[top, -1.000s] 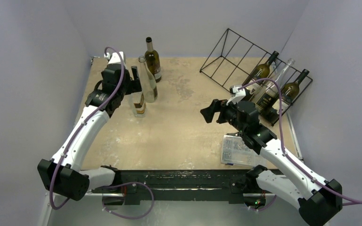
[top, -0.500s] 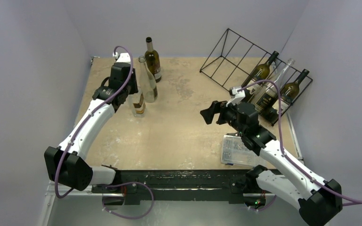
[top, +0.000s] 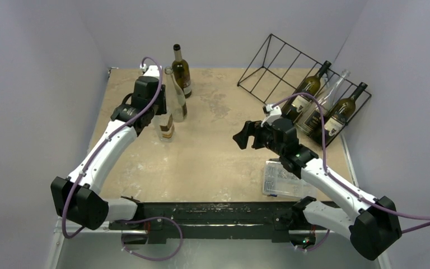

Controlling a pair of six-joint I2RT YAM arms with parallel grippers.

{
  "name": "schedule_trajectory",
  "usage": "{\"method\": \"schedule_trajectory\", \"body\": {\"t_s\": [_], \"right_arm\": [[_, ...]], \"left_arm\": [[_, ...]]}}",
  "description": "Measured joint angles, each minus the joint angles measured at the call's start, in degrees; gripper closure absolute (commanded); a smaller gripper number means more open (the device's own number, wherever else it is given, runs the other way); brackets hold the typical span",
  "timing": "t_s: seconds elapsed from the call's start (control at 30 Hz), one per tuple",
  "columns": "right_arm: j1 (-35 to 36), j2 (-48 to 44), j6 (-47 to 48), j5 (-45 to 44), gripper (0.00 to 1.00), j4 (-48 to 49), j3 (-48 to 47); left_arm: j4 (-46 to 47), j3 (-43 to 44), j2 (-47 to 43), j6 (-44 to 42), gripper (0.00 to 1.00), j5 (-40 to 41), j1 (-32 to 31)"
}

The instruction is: Put the wine bottle on the wine rack

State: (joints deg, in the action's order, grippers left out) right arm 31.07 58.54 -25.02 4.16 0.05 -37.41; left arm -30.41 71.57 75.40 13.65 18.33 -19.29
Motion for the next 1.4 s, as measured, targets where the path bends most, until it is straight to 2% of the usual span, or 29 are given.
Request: {"method": "schedule_trajectory", "body": {"t_s": [0.3,0.8,1.03,1.23,1.4], "right_arm": [[0.0,2.1,-1.1,3.7,0.01,1.0,-1.1],[1.8,5.8,-2.4,9.5,0.01,2.7,-3.2],[3.8,2.0,-0.3,10.7,0.01,2.8,-3.2],[4.2,-3.1,3.7,12.1,0.01,3.0,-3.2],[4.2,-1.9,7.5,14.3,0.01,1.1,-4.7]], "left_arm": [[-3.5,-0.2,-2.4,-0.3,1.0,-6.6,-0.7],[-3.7,-0.2,-4.3,-0.4,1.0,-27.4,-1.9],[-3.0,-0.2,-3.9,0.8,1.0,-37.1,-2.2],[-0.4,-0.2,0.2,2.3,1.0,-47.4,-2.6],[0.2,-0.2,2.4,2.2,1.0,-52.8,-3.7]]}}
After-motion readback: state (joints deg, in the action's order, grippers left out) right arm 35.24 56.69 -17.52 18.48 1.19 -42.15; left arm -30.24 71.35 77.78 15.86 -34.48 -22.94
